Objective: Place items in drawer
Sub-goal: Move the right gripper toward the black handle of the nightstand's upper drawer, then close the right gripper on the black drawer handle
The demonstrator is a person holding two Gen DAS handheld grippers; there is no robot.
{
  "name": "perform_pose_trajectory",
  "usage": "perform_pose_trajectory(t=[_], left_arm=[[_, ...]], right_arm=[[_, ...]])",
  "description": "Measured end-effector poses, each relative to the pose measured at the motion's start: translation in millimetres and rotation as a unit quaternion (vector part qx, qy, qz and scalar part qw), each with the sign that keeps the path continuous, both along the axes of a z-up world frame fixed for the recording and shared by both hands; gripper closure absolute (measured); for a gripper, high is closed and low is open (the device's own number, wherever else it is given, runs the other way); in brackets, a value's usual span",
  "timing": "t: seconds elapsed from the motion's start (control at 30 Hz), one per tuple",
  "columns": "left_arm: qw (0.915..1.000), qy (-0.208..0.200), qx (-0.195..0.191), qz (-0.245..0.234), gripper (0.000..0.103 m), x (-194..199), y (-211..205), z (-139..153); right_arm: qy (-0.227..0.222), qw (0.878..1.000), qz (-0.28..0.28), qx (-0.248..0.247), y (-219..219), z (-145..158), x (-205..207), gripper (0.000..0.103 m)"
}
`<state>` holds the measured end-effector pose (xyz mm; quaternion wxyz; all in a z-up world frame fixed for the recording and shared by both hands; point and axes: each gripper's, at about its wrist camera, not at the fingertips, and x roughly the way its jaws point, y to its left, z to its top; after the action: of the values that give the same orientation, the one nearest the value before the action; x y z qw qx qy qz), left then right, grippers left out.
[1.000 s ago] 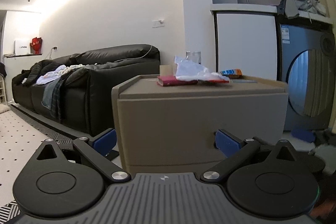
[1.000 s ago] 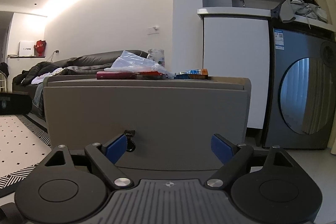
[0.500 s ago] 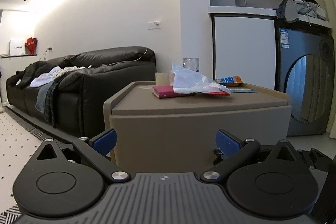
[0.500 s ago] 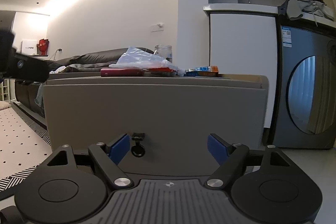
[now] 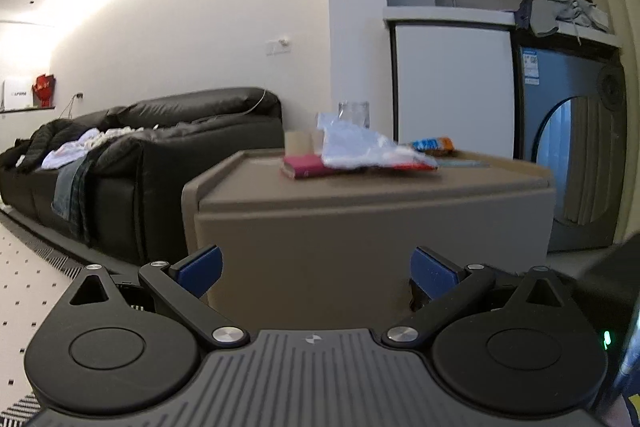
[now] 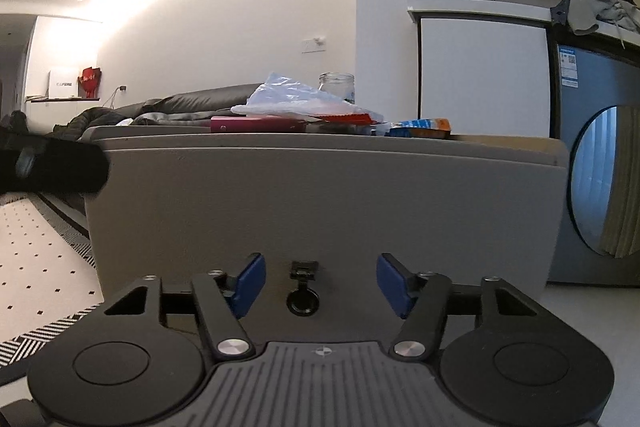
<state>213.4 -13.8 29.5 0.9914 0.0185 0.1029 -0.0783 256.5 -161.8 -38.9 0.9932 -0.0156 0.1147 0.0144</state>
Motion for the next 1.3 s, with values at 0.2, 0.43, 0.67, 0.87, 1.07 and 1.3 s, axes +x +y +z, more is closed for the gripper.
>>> perform_pose_trajectory(t=[0.2,0.43,0.67,0.87,1.07,1.3], left_arm=[[0.9999,0.003,-0.013,0.002,0.000,-1,10,-4],[0.9997,-0.003,-0.020,0.009,0.000,-5,16,-5],[0.9996,-0.003,-0.026,0.009,0.000,-7,21,-6],[0.9994,-0.003,-0.032,0.010,0.000,-9,26,-5],[0.9991,-0.005,-0.040,0.010,0.000,-10,30,-2],[0.9989,-0.007,-0.044,0.013,0.000,-12,34,-2]], right_arm=[[0.011,1.000,0.000,-0.002,8,-6,13,0.053],[0.018,1.000,-0.005,0.004,12,-10,15,0.073],[0.016,1.000,-0.017,-0.003,19,-10,17,0.074],[0.019,0.999,-0.029,-0.009,20,-7,24,0.081],[0.028,0.999,-0.034,-0.013,21,-7,25,0.085],[0.037,0.999,-0.033,0.001,17,-8,26,0.086]])
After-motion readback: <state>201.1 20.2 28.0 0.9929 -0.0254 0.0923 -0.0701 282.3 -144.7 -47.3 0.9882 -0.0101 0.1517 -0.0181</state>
